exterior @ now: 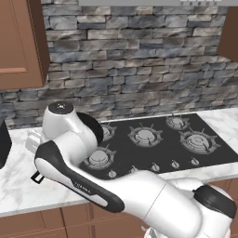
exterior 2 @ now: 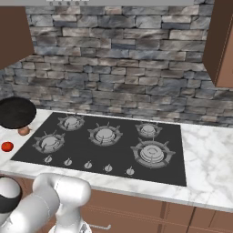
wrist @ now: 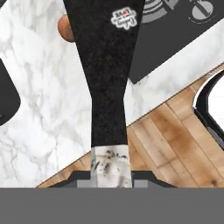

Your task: Place the pan on the front left burner on the stove. Then place the tomato and the onion in the pan and turn on the front left burner.

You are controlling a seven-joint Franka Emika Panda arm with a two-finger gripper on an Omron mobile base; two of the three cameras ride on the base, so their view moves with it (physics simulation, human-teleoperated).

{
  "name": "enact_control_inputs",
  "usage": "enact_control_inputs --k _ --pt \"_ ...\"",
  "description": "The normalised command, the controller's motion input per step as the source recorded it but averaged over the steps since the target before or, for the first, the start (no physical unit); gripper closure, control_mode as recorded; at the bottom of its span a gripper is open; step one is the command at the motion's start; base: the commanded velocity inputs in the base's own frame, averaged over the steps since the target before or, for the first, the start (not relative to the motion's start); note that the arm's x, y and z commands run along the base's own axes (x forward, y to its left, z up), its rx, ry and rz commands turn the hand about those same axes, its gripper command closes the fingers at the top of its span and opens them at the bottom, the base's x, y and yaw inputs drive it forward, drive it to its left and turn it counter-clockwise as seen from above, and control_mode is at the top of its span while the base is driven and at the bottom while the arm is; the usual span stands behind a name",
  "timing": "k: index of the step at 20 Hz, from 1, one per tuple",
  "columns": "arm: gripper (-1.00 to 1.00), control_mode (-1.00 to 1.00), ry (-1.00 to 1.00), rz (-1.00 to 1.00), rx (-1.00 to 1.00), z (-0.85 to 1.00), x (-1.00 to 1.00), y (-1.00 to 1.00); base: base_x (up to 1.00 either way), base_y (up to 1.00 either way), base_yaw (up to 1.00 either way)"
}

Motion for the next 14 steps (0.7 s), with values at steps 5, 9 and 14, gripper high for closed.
enact_control_inputs --k 5,9,14 --pt "1.00 -1.00 0.07 0.03 0.00 0.28 -0.23 -0.51 0.00 0.00 0.00" --pt "1.00 -1.00 0.01 0.00 -0.01 0.40 -0.10 -0.43 0.00 0.00 0.00" --pt "1.00 -1.00 -0.06 -0.04 -0.03 0.28 -0.16 -0.35 0.00 0.00 0.00"
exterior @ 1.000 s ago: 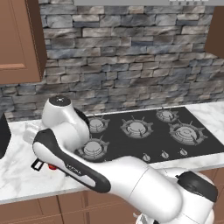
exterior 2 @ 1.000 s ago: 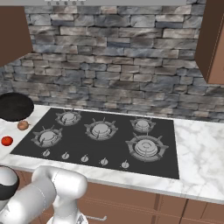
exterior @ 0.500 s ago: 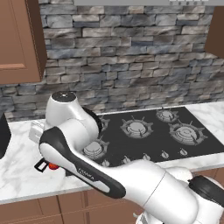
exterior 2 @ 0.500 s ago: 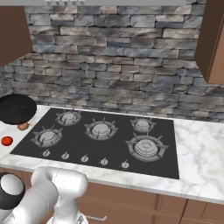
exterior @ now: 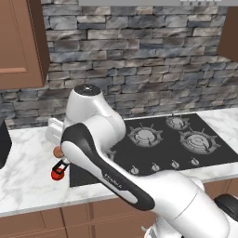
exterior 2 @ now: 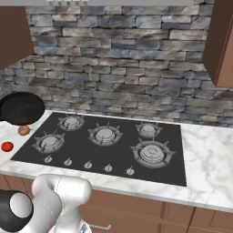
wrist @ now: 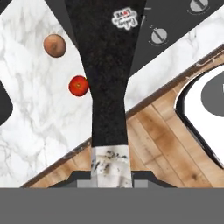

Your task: Place the pan on the front left burner on the stove. Then place the tomato and the onion in the pan and turn on the front left burner.

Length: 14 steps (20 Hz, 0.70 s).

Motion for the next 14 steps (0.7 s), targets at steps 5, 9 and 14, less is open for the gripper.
enact_control_inputs --k 5,9,14 --pt "1.00 -1.00 -0.12 -0.04 -0.04 0.16 -0.11 -0.44 0.00 0.00 0.00" --pt "1.00 -1.00 -0.11 0.00 -0.01 0.10 0.00 -0.54 0.00 0.00 0.00" --pt "1.00 -1.00 -0.02 0.04 0.00 0.07 0.00 -0.52 0.00 0.00 0.00"
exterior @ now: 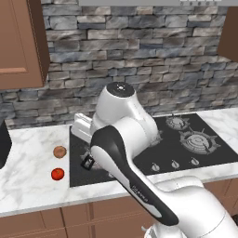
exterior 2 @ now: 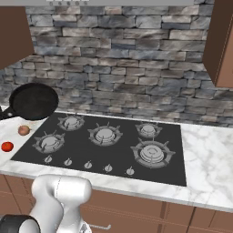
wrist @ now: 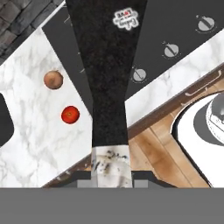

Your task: Place the pan on the front left burner on the stove. Then place the tomato and the onion in the pan and turn on the front left burner.

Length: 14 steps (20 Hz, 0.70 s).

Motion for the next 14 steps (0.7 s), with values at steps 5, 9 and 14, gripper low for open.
enact_control_inputs --k 5,9,14 --pt "1.00 -1.00 0.00 0.13 0.00 0.00 0.04 -0.47 0.00 0.00 0.00" --pt "1.00 -1.00 -0.08 0.21 0.00 0.00 0.08 -0.40 0.00 0.00 0.00" --pt "1.00 -1.00 -0.08 0.24 0.00 0.00 0.03 -0.36 0.00 0.00 0.00"
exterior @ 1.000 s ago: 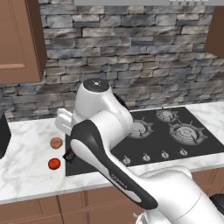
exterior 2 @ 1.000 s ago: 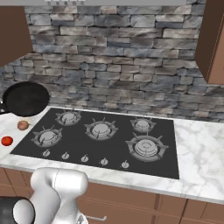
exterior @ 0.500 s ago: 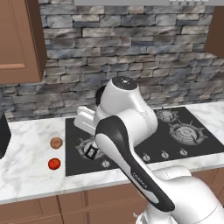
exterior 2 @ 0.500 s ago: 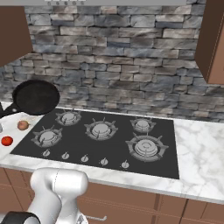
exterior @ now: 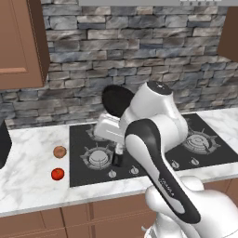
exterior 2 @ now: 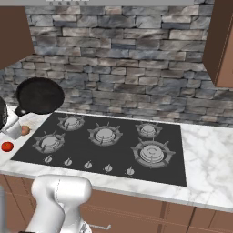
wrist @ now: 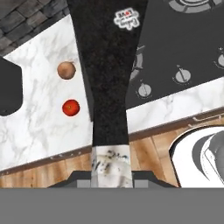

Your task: Place the pan on the front left burner on the stove. Then place the tomato and the onion in the pan and turn on the front left burner.

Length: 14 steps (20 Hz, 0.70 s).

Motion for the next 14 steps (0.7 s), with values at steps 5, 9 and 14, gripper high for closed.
enact_control_inputs --k 5,9,14 --pt "1.00 -1.00 -0.02 0.25 -0.09 0.00 0.08 -0.22 0.00 0.00 0.00" --pt "1.00 -1.00 -0.02 0.30 -0.09 -0.04 0.14 -0.20 0.00 0.00 0.00" --pt "1.00 -1.00 -0.08 0.20 -0.06 -0.04 0.00 -0.14 0.00 0.00 0.00"
